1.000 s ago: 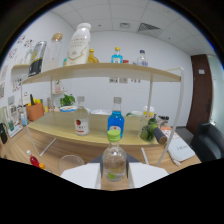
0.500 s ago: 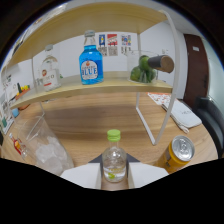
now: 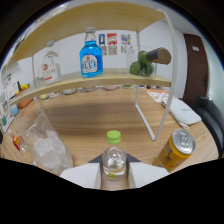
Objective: Make me a cup of Vodka Sunrise.
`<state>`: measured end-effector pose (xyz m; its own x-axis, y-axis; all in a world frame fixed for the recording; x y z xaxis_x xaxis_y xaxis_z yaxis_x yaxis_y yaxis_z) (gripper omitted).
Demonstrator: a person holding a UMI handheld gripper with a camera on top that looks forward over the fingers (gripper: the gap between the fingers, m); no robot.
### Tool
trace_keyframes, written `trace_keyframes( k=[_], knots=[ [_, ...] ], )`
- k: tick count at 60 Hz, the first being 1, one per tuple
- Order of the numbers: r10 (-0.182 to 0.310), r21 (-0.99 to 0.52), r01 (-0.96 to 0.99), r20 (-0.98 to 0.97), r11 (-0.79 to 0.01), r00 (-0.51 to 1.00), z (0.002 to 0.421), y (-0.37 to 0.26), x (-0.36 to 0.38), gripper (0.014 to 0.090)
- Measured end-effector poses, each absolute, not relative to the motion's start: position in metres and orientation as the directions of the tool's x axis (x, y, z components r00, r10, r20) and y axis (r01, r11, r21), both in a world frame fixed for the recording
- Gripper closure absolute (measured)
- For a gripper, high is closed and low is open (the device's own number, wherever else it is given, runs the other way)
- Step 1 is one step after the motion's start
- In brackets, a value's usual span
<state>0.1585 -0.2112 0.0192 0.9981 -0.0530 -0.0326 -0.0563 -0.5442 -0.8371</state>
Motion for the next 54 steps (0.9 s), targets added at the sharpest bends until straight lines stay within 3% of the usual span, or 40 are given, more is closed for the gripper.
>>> trace_keyframes(
  k=[9,10,11,12,15,26,34,54],
  knots=[
    [-0.086,-0.821,-0.07,-0.026,-0.567,0.996,0.015,-0.224,0.162,0.0509],
    [-0.088,-0.818,-0.074,-0.029,-0.57,0.996,0.015,-0.225,0.161,0.0405],
    [-0.093,-0.817,-0.079,-0.031,-0.571,0.995,0.015,-0.227,0.162,0.0388],
    [-0.097,-0.817,-0.084,-0.035,-0.57,0.995,0.016,-0.229,0.162,0.0319],
    [-0.109,-0.82,-0.097,-0.042,-0.565,0.993,0.021,-0.233,0.162,0.0263],
    [-0.128,-0.852,-0.074,-0.008,-0.519,0.992,0.063,-0.254,0.157,0.0187],
    [-0.132,-0.876,-0.033,0.035,-0.481,0.991,0.106,-0.275,0.148,0.019],
    [-0.158,-0.873,-0.037,0.046,-0.485,0.986,0.175,-0.339,0.11,0.0181]
  ],
)
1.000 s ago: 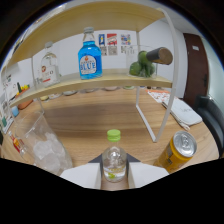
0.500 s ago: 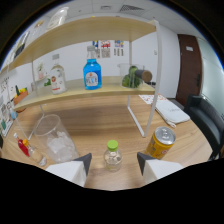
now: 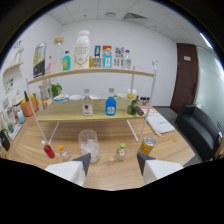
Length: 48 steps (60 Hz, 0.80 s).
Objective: Make me a cup of Vodka Sunrise.
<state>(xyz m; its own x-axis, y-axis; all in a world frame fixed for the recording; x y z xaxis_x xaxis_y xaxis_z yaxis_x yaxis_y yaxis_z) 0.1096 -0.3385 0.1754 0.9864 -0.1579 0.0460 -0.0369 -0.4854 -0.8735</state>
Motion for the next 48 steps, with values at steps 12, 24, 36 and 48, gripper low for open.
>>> trace_keyframes(
  k=[12,24,36,48],
  knots=[
    [-0.123,-0.868,-0.006,0.063,-0.496,0.99,0.181,-0.35,0.091,0.0182],
    [-0.085,-0.854,0.003,0.056,-0.52,0.995,0.173,-0.346,0.069,0.0182],
    [-0.06,-0.847,0.01,0.049,-0.532,0.997,0.172,-0.343,0.049,0.0182],
    [-0.065,-0.828,-0.001,0.043,-0.561,0.997,0.164,-0.346,0.042,0.0183]
  ],
)
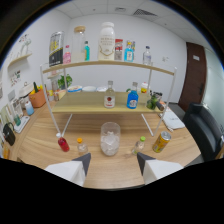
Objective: Make me a cup of Vodka Sunrise.
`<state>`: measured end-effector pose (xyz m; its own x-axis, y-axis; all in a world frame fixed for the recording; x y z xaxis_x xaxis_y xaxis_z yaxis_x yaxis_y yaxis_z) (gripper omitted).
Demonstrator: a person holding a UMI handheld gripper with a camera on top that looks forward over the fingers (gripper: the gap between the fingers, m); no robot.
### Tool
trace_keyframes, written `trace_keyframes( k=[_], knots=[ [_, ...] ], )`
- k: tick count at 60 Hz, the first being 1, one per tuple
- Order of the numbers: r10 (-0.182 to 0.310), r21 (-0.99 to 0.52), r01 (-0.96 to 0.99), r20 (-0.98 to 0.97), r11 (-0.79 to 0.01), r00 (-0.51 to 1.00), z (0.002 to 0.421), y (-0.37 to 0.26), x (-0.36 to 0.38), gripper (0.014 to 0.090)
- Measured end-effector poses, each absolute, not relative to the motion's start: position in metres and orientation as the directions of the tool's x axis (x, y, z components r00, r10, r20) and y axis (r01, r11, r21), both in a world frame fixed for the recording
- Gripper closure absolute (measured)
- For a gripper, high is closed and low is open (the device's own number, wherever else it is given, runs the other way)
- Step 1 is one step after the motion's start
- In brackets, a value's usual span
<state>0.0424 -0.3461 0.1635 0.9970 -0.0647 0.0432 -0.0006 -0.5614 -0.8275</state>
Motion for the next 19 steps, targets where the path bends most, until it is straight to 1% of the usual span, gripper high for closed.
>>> trace_keyframes(
  k=[19],
  knots=[
    [-0.072,-0.821,-0.004,0.045,-0.572,0.996,0.1607,-0.3456,0.0385,0.0182]
  ],
)
